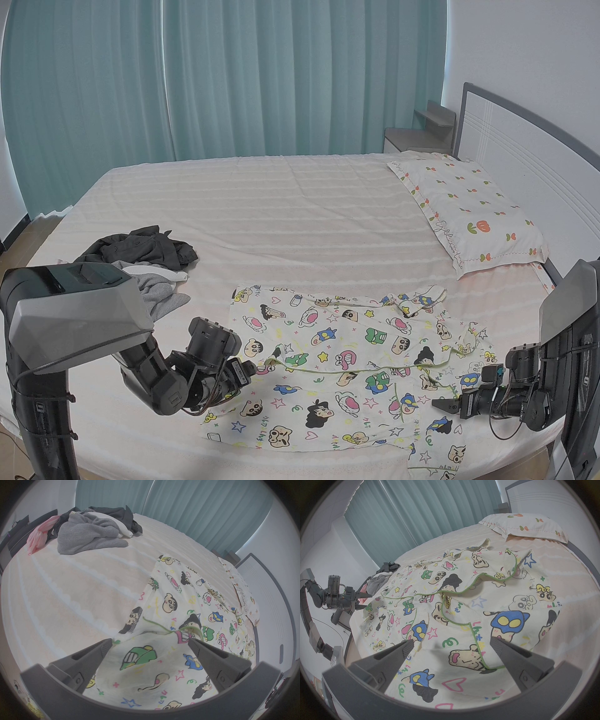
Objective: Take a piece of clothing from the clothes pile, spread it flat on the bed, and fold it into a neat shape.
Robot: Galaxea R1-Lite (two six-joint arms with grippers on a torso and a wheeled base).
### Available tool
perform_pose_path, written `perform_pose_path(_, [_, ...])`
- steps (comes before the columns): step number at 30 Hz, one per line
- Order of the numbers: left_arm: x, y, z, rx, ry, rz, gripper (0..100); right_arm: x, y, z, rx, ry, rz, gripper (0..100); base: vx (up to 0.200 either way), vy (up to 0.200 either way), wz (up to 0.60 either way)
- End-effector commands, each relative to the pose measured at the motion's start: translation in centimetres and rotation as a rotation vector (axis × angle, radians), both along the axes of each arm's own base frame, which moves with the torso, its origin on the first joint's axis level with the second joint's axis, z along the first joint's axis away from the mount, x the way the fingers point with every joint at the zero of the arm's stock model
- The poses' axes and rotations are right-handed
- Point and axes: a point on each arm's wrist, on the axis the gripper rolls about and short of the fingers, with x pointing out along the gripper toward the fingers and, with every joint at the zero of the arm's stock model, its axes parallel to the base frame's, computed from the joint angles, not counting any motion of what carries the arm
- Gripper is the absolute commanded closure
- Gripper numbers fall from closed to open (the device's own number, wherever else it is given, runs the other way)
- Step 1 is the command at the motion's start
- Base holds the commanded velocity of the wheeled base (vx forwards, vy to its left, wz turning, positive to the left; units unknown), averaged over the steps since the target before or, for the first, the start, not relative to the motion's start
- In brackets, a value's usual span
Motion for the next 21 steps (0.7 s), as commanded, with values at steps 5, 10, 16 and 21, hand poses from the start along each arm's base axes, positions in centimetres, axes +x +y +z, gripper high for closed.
perform_pose_path(5, [-1.7, -0.1, -0.6, -0.057, 0.018, 0.032, 0, 0.0, 0.0, -0.1, -0.007, -0.008, 0.008, 0, 0.0, 0.0, 0.0])
perform_pose_path(10, [-1.7, -0.7, -0.3, -0.11, -0.001, 0.06, 0, 0.0, 0.0, -0.2, -0.007, -0.007, 0.008, 0, 0.0, 0.0, 0.0])
perform_pose_path(16, [-0.6, -1.0, -0.7, -0.185, -0.084, 0.106, 0, 0.0, 0.0, -0.2, -0.007, -0.007, 0.008, 0, 0.0, 0.0, 0.0])
perform_pose_path(21, [0.0, -0.9, -2.0, -0.204, -0.164, 0.129, 0, 0.0, 0.0, -0.2, -0.007, -0.007, 0.008, 0, 0.0, 0.0, 0.0])
